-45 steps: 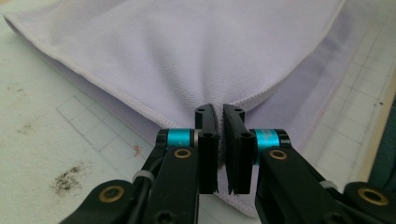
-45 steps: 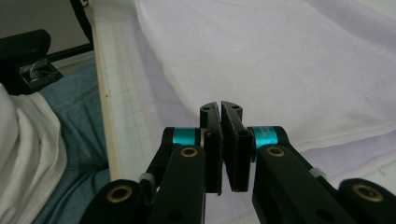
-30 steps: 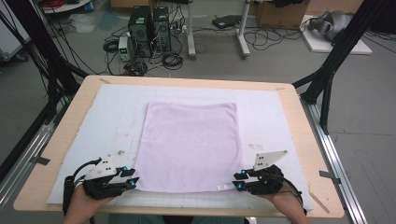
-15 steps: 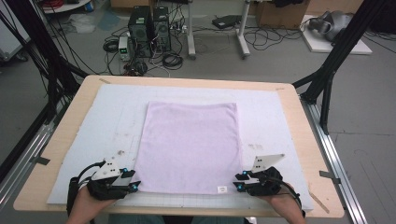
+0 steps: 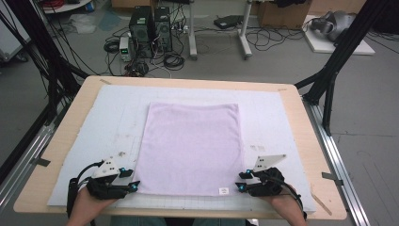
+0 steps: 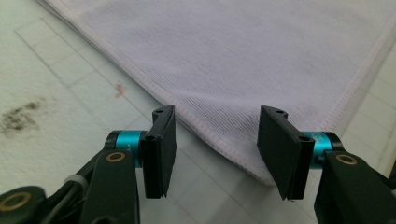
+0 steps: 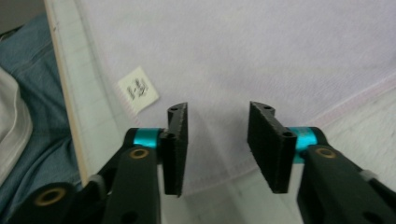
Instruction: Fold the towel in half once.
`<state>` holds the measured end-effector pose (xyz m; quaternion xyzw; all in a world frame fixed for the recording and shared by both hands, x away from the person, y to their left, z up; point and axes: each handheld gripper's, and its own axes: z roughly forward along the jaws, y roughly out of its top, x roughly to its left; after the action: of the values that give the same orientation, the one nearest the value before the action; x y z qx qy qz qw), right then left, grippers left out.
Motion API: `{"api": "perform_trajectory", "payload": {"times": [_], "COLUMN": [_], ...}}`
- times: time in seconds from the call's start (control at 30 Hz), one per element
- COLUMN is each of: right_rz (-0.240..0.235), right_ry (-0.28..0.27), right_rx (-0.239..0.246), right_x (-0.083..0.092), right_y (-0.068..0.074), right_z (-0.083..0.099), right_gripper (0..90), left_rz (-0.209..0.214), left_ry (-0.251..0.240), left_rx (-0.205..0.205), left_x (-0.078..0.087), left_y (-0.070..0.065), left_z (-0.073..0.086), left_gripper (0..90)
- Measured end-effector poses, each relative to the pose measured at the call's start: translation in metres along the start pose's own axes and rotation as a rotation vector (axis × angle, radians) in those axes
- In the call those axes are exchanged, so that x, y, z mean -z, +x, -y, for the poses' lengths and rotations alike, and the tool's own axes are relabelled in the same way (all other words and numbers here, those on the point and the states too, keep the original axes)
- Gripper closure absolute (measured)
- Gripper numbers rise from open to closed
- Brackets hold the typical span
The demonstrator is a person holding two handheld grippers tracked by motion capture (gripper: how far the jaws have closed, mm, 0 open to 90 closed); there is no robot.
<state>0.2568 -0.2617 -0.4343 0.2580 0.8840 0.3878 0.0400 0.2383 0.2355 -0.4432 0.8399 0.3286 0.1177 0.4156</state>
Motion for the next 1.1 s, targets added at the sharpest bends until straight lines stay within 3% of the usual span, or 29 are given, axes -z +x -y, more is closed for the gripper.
{"api": "perform_trajectory", "payload": {"times": [0.47, 0.83, 1.1], "right_rz": [0.042, 0.051, 0.054], "right_ry": [-0.103, -0.087, -0.072], "right_rx": [-0.054, -0.035, -0.027], "right_x": [-0.005, -0.019, -0.025], "right_y": [-0.037, -0.065, -0.075], "right_z": [-0.05, -0.09, -0.101], "right_gripper": [34.7, 31.0, 31.0], "left_rz": [-0.029, -0.043, -0.059], "left_ry": [-0.078, -0.075, -0.082], "left_rx": [0.07, 0.032, 0.018], "left_x": [-0.005, -0.017, -0.021], "left_y": [0.029, 0.041, 0.052], "left_z": [-0.039, -0.079, -0.105], "left_gripper": [38.5, 38.3, 38.4]}}
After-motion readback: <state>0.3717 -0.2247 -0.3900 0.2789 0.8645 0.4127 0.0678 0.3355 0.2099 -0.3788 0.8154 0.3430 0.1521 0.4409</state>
